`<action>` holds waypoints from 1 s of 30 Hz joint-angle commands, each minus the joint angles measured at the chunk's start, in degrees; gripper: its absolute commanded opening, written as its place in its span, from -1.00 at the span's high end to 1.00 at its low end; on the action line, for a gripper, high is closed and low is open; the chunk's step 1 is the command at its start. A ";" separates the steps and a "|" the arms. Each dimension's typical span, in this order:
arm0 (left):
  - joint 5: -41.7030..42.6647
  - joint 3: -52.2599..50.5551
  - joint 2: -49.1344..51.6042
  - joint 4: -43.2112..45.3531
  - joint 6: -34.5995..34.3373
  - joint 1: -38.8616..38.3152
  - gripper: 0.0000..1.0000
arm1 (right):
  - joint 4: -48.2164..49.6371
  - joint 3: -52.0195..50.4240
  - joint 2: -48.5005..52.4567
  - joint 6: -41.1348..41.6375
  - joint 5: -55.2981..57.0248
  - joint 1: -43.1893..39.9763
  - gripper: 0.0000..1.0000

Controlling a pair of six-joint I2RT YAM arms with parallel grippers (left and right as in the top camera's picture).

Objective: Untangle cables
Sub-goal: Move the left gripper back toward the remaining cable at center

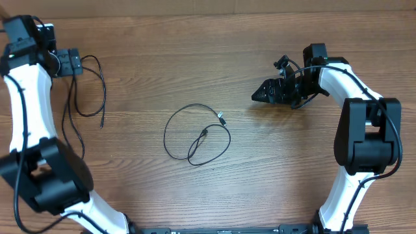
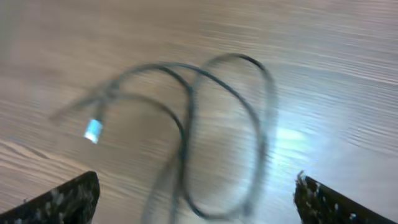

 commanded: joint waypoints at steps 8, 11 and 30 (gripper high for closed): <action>22.43 -4.61 -0.83 -16.22 -12.90 -1.62 -0.99 | 0.22 -0.20 0.74 0.20 -0.26 0.28 -1.00; 23.45 -7.72 -0.83 -16.70 -12.90 -3.19 -0.99 | 0.22 -0.20 0.74 0.20 -0.28 0.28 -1.00; 27.80 -23.58 -0.83 -10.29 -12.79 -25.49 -0.29 | 0.20 -0.20 0.74 0.20 -0.28 0.28 -1.00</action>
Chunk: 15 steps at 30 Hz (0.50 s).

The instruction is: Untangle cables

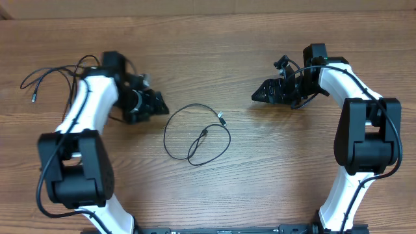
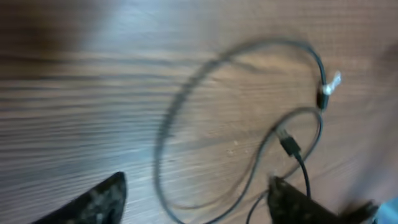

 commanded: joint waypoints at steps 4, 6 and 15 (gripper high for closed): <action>1.14 -0.96 0.22 1.09 0.33 -8.15 -0.13 | 0.20 -0.20 0.74 0.17 -0.28 0.28 -1.00; 1.14 -0.96 0.22 1.81 0.33 -10.32 -0.06 | 0.20 -0.20 0.74 0.17 -0.31 0.28 -1.00; -1.07 -0.98 0.22 1.95 0.31 -19.67 0.10 | -0.17 -0.20 0.74 0.17 -0.28 0.28 -1.00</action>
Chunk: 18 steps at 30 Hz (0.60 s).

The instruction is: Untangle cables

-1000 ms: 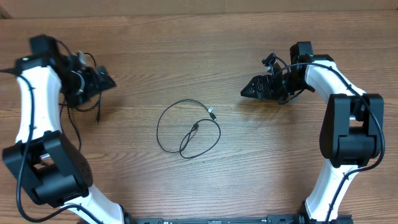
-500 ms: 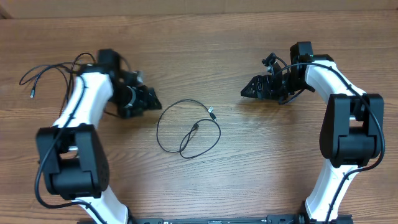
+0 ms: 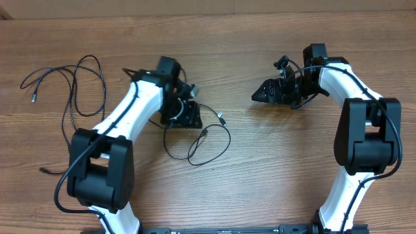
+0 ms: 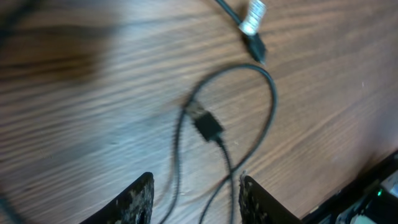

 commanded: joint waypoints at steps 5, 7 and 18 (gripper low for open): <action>-5.27 -0.31 0.22 -0.20 0.48 -7.08 0.11 | 0.02 -0.20 0.74 0.17 -0.28 0.28 -1.00; -6.86 -0.31 0.22 -0.22 0.48 -8.48 0.13 | 0.02 -0.20 0.74 0.17 -0.28 0.28 -1.00; -15.04 -0.31 0.22 -0.92 0.48 -10.25 0.26 | 0.00 -0.20 0.74 0.17 -0.28 0.28 -1.00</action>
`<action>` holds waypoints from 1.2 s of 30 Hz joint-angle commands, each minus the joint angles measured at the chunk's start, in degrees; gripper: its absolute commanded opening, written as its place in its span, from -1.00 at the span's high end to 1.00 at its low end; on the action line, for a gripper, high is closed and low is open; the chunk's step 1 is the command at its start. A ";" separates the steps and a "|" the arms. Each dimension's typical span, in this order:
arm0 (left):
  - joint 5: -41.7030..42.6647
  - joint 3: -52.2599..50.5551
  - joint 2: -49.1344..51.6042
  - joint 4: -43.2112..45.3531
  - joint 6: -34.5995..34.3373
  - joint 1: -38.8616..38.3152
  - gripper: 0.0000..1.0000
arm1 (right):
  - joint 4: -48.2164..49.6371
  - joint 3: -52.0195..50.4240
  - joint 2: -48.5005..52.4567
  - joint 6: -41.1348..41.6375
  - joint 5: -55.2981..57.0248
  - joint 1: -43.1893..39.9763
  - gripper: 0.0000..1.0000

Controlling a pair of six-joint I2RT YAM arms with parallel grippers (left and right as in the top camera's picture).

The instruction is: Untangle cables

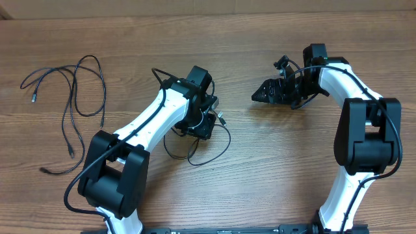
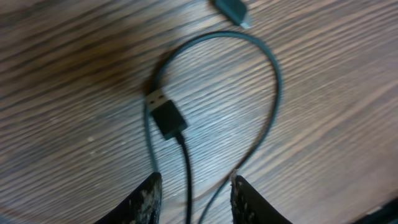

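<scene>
A short black cable (image 1: 229, 138) lies in a loose loop at the table's middle. Its USB plug (image 2: 166, 117) shows in the left wrist view, with a second connector (image 2: 231, 9) at the top edge. My left gripper (image 1: 203, 123) is low over the loop's upper part and open (image 2: 196, 200). Two strands of the cable run between its fingertips (image 2: 149, 198). A longer black cable (image 1: 104, 97) lies spread at the far left. My right gripper (image 1: 259, 96) sits apart at the upper right, fingers together in a point, holding nothing.
The wooden table (image 1: 292, 169) carries only the two cables. The right arm's base (image 1: 364, 143) stands at the right side, and the left arm (image 1: 143, 130) stretches diagonally across the lower left.
My left gripper has shifted right from the loop's upper-left edge to over the loop near the plug. The plug now fills more of the wrist view. Both cables and the right arm are unchanged.
My left gripper was open at the far left edge beside the long cable. Then it was left of the short loop, with the long cable lying spread at the far left. Then it stood at the loop's upper-left edge, and now straddles strands. The right arm stayed still.
</scene>
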 commanded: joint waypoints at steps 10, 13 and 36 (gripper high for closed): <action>-3.30 -0.31 0.22 -1.03 0.50 -0.20 0.92 | 0.04 -0.20 0.74 0.20 -0.28 0.28 -1.00; -4.61 -0.31 0.22 -0.22 1.38 -0.15 0.91 | 0.04 -0.20 0.74 0.20 -0.31 0.28 -1.00; -26.03 7.32 0.20 7.28 11.96 -0.13 0.68 | 0.02 -0.20 0.74 0.20 -0.28 0.28 -1.00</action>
